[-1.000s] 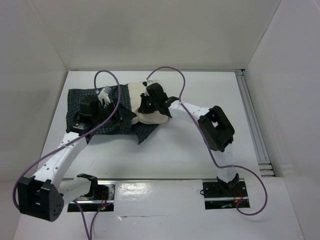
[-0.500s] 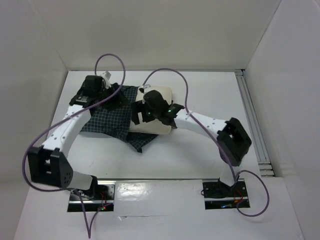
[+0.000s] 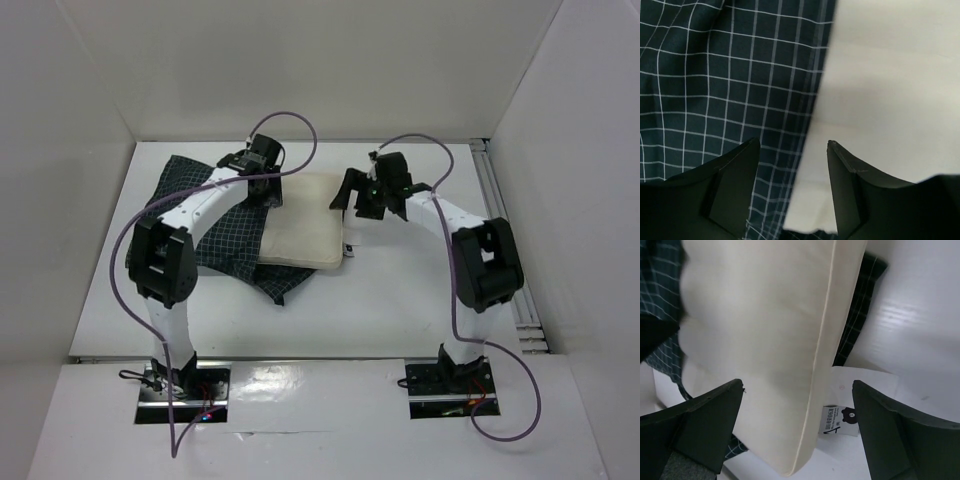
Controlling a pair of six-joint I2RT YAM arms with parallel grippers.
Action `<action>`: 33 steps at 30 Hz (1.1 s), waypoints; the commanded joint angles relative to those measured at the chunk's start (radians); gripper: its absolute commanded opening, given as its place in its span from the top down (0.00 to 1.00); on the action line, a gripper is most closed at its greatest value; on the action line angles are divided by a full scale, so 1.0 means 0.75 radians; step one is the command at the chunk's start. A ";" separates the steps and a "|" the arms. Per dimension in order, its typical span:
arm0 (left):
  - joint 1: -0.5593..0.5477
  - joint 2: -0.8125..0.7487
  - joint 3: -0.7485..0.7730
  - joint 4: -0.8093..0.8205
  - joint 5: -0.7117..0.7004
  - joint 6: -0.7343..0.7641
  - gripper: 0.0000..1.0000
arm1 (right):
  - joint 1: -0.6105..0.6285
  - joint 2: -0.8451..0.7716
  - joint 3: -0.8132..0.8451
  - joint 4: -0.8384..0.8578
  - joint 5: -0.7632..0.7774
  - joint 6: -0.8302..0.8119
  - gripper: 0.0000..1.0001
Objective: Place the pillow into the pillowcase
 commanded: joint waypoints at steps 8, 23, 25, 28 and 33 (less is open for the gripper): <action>-0.016 0.193 0.137 -0.182 -0.283 0.016 0.45 | 0.084 0.222 0.063 0.068 -0.235 0.008 0.07; -0.002 -0.141 0.162 0.014 0.477 0.100 1.00 | 0.160 0.069 0.177 0.240 -0.457 -0.047 1.00; -0.002 -0.171 0.219 0.032 0.592 0.100 1.00 | 0.178 0.010 0.235 0.187 -0.457 -0.059 1.00; -0.030 -0.196 0.327 0.045 0.776 0.086 1.00 | 0.203 -0.109 0.268 0.201 -0.435 -0.045 1.00; -0.133 -0.233 0.303 0.120 0.842 -0.004 1.00 | 0.366 -0.114 0.078 0.403 -0.284 0.051 1.00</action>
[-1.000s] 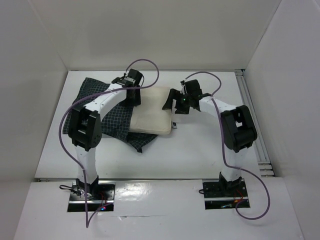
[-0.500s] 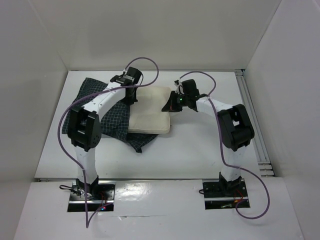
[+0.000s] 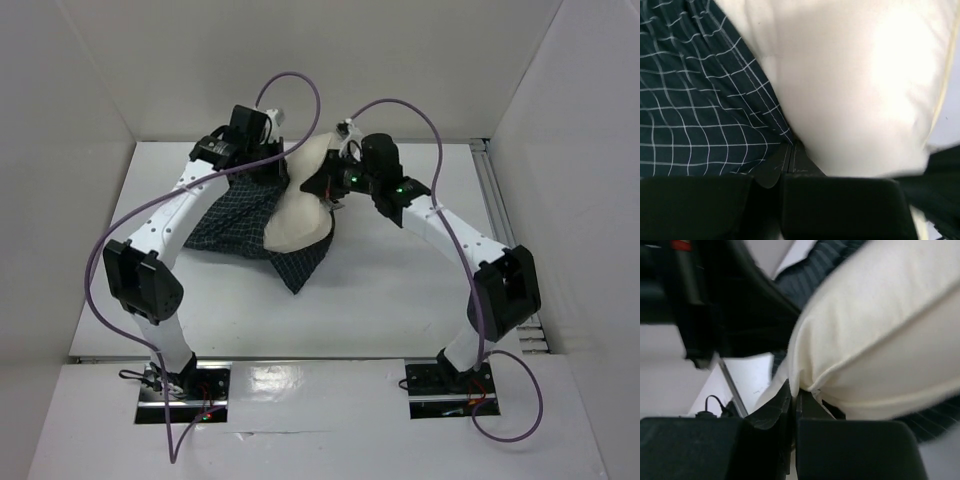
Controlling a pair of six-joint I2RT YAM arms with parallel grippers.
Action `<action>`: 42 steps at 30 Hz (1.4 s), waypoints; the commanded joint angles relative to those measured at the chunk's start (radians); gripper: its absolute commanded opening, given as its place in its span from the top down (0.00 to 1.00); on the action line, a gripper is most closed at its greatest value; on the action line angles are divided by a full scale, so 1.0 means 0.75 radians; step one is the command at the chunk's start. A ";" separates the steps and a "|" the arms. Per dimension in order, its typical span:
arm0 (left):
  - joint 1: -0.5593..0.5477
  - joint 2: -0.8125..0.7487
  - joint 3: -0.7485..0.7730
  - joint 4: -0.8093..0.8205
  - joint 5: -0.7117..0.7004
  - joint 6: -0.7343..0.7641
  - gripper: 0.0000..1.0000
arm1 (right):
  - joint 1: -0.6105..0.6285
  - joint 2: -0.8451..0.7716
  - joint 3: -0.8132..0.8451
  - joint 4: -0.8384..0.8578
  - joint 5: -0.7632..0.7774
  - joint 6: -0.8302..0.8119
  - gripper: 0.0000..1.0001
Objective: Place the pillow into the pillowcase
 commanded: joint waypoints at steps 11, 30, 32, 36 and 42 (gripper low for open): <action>-0.067 0.020 0.014 0.178 0.348 -0.057 1.00 | 0.292 0.014 -0.284 0.276 0.192 0.171 1.00; 0.406 -0.823 -1.422 0.493 0.030 -0.360 0.19 | 0.235 -0.047 -0.303 0.222 0.197 0.207 1.00; 0.406 -0.878 -1.531 0.578 -0.063 -0.450 0.12 | 0.223 -0.047 -0.276 0.210 0.185 0.207 1.00; 0.422 -0.870 -1.691 0.746 -0.014 -0.501 0.11 | 0.223 -0.035 -0.250 0.222 0.154 0.222 1.00; 0.422 -0.780 -1.796 0.940 0.037 -0.560 0.28 | 0.223 -0.022 -0.211 0.235 0.140 0.248 1.00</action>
